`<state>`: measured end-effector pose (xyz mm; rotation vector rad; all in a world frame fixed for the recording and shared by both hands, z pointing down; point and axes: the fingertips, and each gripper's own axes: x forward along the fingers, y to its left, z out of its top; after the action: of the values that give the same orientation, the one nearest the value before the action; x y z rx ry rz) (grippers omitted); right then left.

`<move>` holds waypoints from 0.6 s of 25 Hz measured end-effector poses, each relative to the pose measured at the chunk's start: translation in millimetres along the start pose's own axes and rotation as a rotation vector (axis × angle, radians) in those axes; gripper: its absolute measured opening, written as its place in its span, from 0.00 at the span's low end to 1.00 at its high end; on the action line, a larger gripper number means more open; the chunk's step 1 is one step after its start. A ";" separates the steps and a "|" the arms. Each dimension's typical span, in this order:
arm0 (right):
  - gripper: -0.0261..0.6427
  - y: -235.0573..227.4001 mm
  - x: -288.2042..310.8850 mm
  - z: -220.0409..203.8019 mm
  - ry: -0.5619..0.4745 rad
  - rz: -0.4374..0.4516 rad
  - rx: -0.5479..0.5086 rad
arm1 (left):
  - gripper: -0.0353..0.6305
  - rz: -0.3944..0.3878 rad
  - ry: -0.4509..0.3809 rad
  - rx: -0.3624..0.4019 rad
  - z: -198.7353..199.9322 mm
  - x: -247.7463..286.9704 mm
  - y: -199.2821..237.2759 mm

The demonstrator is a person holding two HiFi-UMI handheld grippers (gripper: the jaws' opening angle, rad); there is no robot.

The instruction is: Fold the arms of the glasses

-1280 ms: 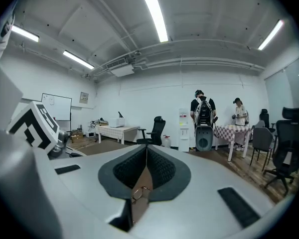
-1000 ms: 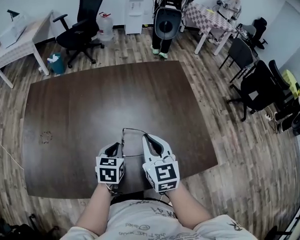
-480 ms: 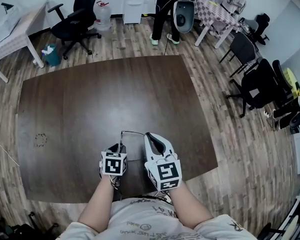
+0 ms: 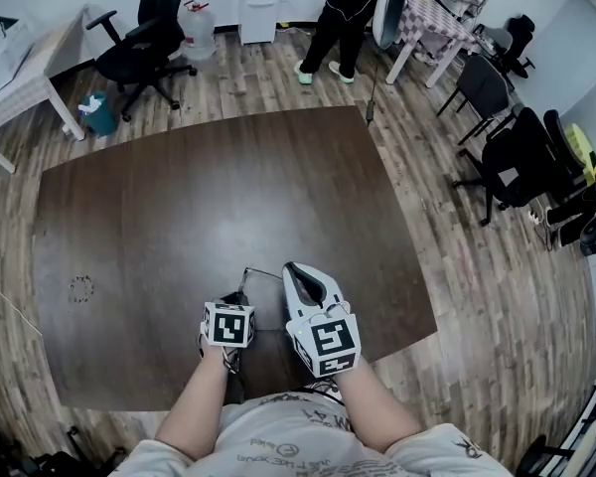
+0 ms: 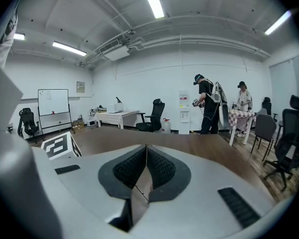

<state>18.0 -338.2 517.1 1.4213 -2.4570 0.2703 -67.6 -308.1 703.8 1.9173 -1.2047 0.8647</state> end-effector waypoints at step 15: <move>0.06 11.3 -16.4 -0.9 0.045 0.099 -0.108 | 0.11 0.067 -0.245 0.109 43.2 -66.0 -8.4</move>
<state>16.1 -319.0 512.1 1.2393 -2.4691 0.1855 -75.3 -311.3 624.9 2.1290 -1.3972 0.7599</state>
